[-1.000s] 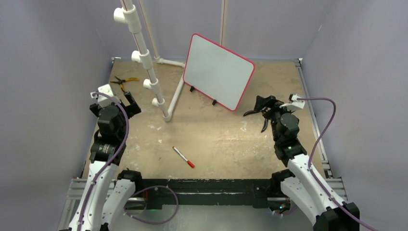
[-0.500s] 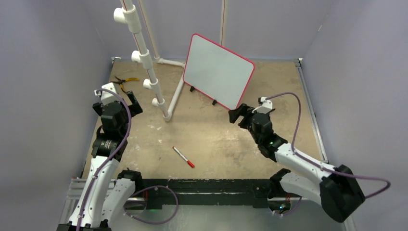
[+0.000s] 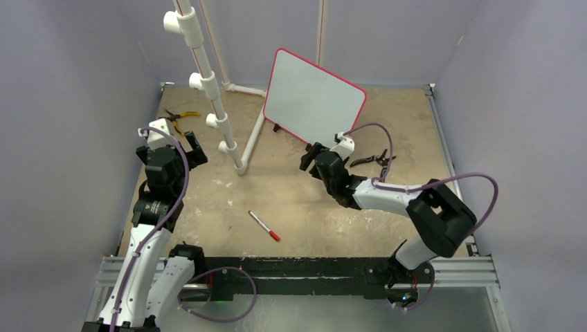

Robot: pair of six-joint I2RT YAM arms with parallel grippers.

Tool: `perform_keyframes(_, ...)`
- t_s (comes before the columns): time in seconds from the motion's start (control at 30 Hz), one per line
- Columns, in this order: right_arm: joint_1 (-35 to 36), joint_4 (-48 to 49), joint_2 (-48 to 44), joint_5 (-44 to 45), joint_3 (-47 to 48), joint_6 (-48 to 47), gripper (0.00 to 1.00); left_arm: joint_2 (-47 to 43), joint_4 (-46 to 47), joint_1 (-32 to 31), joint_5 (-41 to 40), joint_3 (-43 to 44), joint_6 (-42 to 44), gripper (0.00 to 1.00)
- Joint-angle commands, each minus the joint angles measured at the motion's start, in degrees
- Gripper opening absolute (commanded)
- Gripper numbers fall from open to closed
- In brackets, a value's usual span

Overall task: Write a sentence on the whiteboard
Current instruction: Move the whiteboard stand to the center of the board.

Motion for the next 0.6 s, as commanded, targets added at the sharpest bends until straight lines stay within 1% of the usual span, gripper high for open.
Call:
perform_keyframes(0.0, 0.24, -0.94, 5.86, 4.68, 6.78, 5.25, 0.78, -0.31, 1.60, 0.39, 1.24, -0.07, 1.10, 0.99)
perform_keyframes(0.07, 0.24, -2.88, 9.08, 6.17, 9.27, 6.36, 0.74, -0.22, 1.60, 0.36, 1.49, -0.07, 1.11, 0.99)
perform_keyframes(0.23, 0.29, -9.35, 16.30, 8.48, 16.33, 9.30, 0.68, -0.22, 1.60, 0.37, 1.98, -0.03, 1.11, 0.98)
perform_keyframes(0.37, -0.04, -11.21, 20.65, 10.85, 20.67, 8.60, 0.62, -0.22, 1.60, 0.40, 2.16, -0.07, 1.08, 0.98)
perform_keyframes(0.47, -0.70, -11.29, 23.33, 10.96, 23.43, 7.51, 0.61, -0.38, 1.56, 0.40, 2.24, -0.06, 1.11, 0.99)
perform_keyframes(0.57, -1.62, -13.36, 25.81, 11.24, 26.28, 7.68, 0.61, -0.56, 1.60, 0.38, 2.14, -0.07, 1.09, 0.98)
